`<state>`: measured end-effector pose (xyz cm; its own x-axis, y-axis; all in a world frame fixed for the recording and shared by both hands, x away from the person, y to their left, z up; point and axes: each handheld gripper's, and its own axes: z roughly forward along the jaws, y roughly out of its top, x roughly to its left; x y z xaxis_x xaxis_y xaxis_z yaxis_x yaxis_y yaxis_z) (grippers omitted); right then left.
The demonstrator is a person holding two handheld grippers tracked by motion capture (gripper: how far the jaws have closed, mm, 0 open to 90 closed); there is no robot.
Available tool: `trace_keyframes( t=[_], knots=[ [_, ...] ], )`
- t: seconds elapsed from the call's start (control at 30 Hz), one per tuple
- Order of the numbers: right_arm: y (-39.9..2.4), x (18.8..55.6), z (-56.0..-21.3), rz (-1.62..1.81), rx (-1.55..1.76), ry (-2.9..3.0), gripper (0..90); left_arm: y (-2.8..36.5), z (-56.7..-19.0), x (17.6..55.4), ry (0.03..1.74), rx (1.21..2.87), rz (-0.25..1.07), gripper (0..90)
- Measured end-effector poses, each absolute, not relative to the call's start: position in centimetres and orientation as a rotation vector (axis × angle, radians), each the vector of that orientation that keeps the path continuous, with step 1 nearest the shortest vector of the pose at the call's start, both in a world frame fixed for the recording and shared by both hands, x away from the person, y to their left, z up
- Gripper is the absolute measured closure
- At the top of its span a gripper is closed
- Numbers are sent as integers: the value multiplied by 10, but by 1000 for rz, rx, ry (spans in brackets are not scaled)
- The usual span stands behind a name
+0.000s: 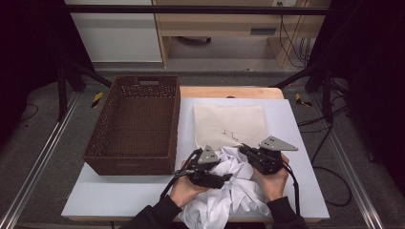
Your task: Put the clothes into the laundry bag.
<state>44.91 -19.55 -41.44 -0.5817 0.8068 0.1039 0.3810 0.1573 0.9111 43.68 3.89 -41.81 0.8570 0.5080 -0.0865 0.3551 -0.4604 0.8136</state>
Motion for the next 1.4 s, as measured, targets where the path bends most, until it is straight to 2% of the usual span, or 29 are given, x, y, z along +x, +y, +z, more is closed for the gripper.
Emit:
trace_keyframes(
  t=[0.03,0.07,0.1,0.2,0.23,0.33,0.5,0.7,0.77,0.8,0.83,0.87,0.93,1.0,1.13,1.2,1.27,1.4],
  knots=[
    [-195,449,-414,1409,1127,2034,880,42,-422,438,637,2092,197,420],
    [-193,449,-414,1406,1126,2034,880,43,-427,440,662,2079,157,448],
    [-192,449,-415,1409,1124,2035,881,43,-434,444,678,2077,91,518],
    [-189,450,-415,1403,1118,2046,881,36,-444,449,692,2082,62,745],
    [-189,450,-415,1402,1119,2047,881,34,-444,448,686,2076,81,772],
    [-190,451,-416,1414,1125,2044,881,28,-434,441,640,2057,128,817],
    [-190,450,-414,1446,1118,2039,882,8,-419,437,588,2075,182,823],
    [-192,448,-412,1460,1115,2034,882,-14,-445,460,695,2186,241,813],
    [-192,449,-414,1446,1116,2046,881,-13,-446,460,698,2159,231,793],
    [-192,449,-415,1444,1120,2046,882,-11,-445,459,689,2151,224,755],
    [-193,449,-416,1444,1120,2046,881,-7,-442,456,668,2135,209,700],
    [-193,450,-417,1441,1126,2046,881,-4,-439,454,657,2128,209,593],
    [-194,449,-417,1433,1127,2043,881,8,-428,445,640,2098,212,457],
    [-194,449,-418,1426,1126,2046,880,21,-419,439,627,2075,229,379],
    [-195,449,-419,1424,1130,2042,879,54,-408,431,662,2019,316,305],
    [-194,449,-419,1418,1132,2044,879,64,-414,435,688,2006,304,283],
    [-194,449,-419,1418,1130,2047,879,66,-426,441,699,2027,248,262],
    [-193,449,-420,1407,1133,2055,878,59,-445,447,687,2079,258,187]
  ],
)
